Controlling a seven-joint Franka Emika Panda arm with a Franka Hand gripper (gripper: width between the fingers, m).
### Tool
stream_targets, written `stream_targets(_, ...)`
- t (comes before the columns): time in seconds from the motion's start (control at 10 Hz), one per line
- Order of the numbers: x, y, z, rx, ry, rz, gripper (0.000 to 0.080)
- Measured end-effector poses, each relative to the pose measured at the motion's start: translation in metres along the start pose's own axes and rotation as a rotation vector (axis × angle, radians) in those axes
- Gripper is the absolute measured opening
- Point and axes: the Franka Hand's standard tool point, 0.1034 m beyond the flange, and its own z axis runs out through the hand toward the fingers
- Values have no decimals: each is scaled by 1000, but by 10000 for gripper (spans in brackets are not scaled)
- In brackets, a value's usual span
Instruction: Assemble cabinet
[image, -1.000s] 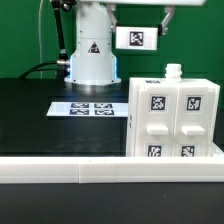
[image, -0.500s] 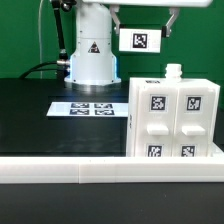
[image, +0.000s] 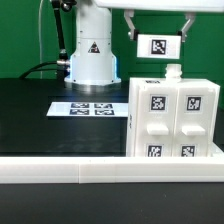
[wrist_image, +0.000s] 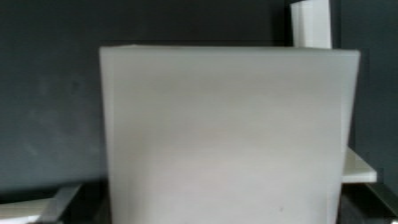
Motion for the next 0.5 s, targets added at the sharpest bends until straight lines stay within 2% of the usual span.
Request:
stream_targets(0.4,24,-15,3,4,14,-78,563)
stream_targets(0.5,23,-17,2,-2,4,-85,563)
